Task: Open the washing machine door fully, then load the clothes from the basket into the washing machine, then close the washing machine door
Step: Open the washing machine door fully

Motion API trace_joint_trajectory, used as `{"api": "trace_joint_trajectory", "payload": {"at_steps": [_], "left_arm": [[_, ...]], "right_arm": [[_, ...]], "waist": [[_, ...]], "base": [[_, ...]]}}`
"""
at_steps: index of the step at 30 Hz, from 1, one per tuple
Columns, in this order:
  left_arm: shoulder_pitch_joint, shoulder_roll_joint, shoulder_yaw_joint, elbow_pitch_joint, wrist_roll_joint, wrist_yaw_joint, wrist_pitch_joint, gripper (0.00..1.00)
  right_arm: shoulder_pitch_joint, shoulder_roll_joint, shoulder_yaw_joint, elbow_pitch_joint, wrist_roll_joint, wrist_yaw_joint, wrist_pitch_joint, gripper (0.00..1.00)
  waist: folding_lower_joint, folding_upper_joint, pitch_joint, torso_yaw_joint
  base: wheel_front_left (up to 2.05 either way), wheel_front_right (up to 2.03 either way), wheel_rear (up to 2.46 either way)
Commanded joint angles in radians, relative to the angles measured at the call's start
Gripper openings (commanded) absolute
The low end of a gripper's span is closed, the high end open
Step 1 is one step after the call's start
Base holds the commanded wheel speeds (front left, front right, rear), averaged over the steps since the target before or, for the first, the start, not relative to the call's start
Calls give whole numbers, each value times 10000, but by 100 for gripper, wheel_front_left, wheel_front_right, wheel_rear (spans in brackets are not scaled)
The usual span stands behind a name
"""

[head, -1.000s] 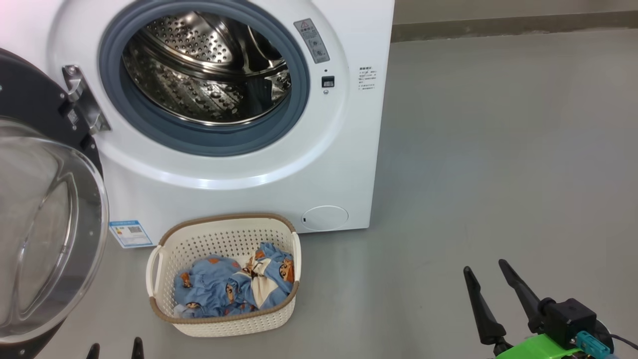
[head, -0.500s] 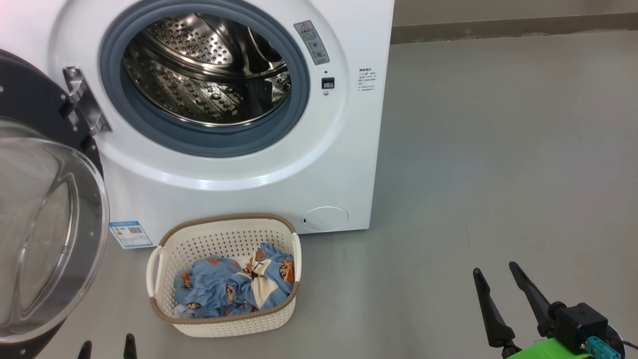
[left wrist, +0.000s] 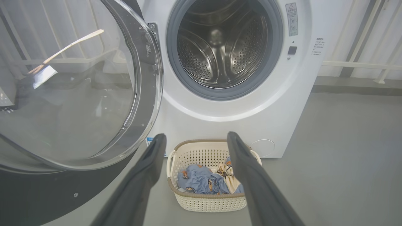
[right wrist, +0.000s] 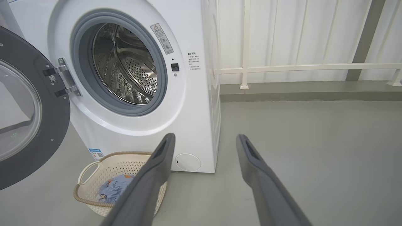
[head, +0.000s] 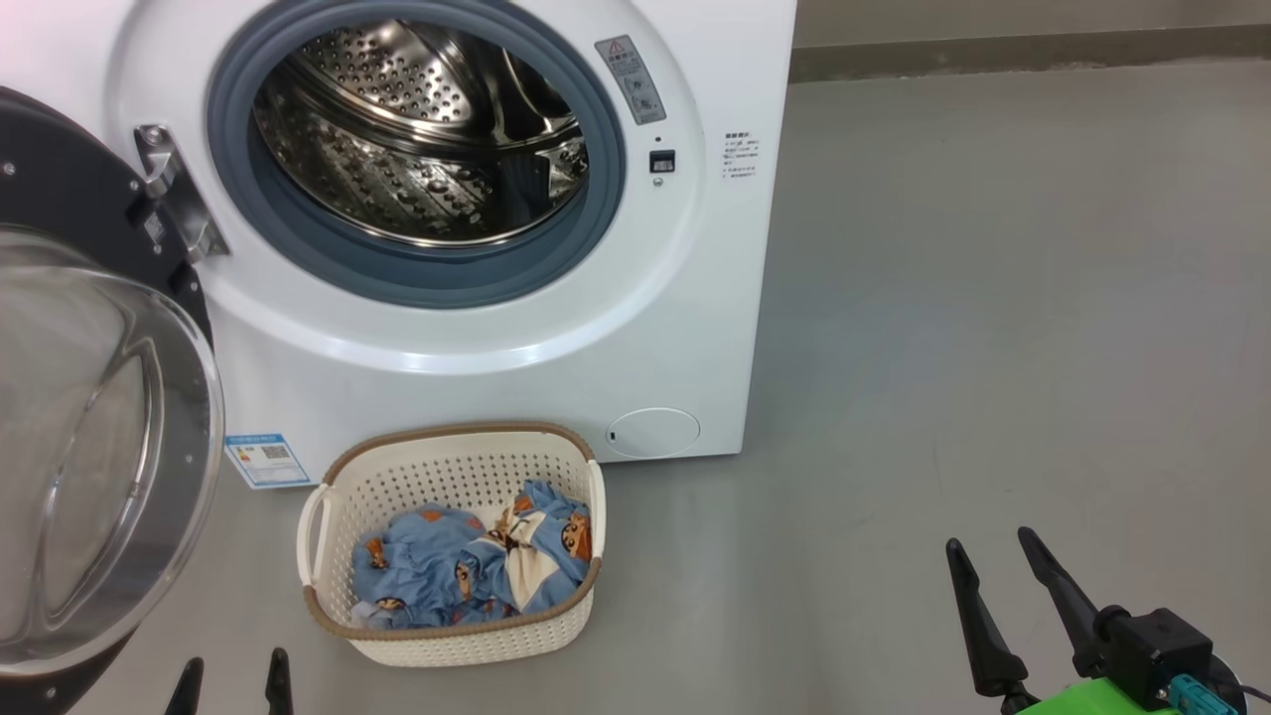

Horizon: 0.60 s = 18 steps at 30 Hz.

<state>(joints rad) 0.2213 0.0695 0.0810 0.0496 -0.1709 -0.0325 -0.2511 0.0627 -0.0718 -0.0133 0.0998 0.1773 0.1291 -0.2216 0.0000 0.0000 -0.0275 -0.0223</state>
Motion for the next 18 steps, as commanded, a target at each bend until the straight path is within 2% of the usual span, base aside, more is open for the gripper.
{"api": "trace_joint_trajectory", "payload": {"at_steps": [1, 18], "left_arm": [[-514, 136, 308, -252, 141, -73, -106, 100], [-624, 104, 354, -222, 154, -156, -106, 100]], "right_arm": [[-105, -64, 224, -225, -153, 16, 11, 100], [-130, -21, 209, -73, -104, 16, 20, 100]], "waist": [[0, 0, -9, -14], [0, 0, -71, 2]], "base": [[0, 0, 0], [0, 0, 0]]}}
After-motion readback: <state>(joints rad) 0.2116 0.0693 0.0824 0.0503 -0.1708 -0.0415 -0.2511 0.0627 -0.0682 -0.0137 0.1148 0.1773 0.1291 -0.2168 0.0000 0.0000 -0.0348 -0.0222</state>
